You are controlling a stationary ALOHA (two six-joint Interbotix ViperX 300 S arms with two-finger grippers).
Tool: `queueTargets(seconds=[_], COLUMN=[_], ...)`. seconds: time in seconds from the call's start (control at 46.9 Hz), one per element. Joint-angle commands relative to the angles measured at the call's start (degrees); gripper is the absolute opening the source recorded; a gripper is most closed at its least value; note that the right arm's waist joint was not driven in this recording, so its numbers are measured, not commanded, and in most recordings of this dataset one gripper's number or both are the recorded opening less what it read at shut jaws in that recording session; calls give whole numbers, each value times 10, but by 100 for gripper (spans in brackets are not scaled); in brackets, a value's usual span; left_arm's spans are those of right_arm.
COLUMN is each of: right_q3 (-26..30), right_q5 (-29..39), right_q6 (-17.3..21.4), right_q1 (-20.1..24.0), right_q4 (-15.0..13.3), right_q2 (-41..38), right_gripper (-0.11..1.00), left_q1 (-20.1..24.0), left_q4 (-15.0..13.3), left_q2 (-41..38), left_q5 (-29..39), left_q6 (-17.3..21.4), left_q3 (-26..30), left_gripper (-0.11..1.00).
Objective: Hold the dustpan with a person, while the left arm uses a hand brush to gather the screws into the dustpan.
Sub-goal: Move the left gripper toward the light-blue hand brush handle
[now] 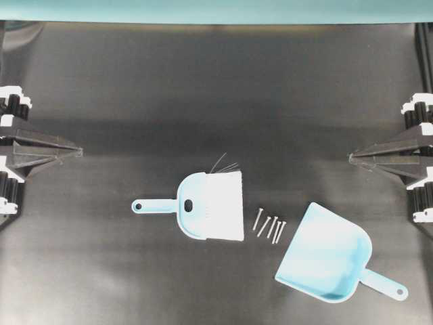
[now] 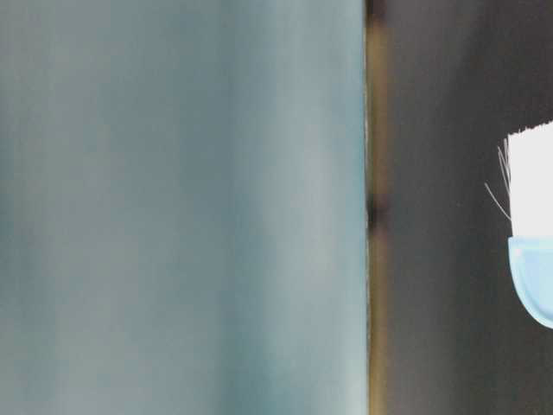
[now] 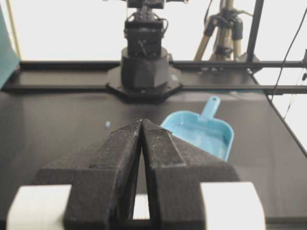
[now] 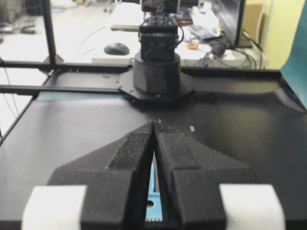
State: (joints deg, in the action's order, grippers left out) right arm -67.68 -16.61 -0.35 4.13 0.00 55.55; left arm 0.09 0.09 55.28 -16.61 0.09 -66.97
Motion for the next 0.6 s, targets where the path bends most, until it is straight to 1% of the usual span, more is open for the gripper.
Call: queueTargets(seconds=[0.0, 0.043, 0.107, 0.171, 0.277, 0.405, 0.576], right_q3=[4, 1, 0, -1, -10, -25, -41], right_q5=[-3, 25, 82, 145, 207, 227, 252], right_q6=[2, -1, -3, -2, -3, -4, -4], right_q1=[0, 0, 0, 0, 0, 0, 0], right_q4=[1, 1, 1, 1, 1, 1, 1], right_q2=[0, 13, 33, 63, 112, 162, 216], right_gripper=[4, 4, -1, -1, -1, -1, -1], left_q1=[-8, -8, -4, -4, -2, 1, 7], left_q4=[25, 25, 25, 25, 25, 25, 25], left_q2=[2, -3, -19, -43, -77, -112, -168], left_q5=[6, 21, 51, 69, 63, 41, -18], left_q6=[-11, -12, -18, -29, -40, -41, -42], left_q3=[12, 12, 11, 11, 11, 9, -15], left_gripper=[5, 5, 0, 0, 0, 0, 1])
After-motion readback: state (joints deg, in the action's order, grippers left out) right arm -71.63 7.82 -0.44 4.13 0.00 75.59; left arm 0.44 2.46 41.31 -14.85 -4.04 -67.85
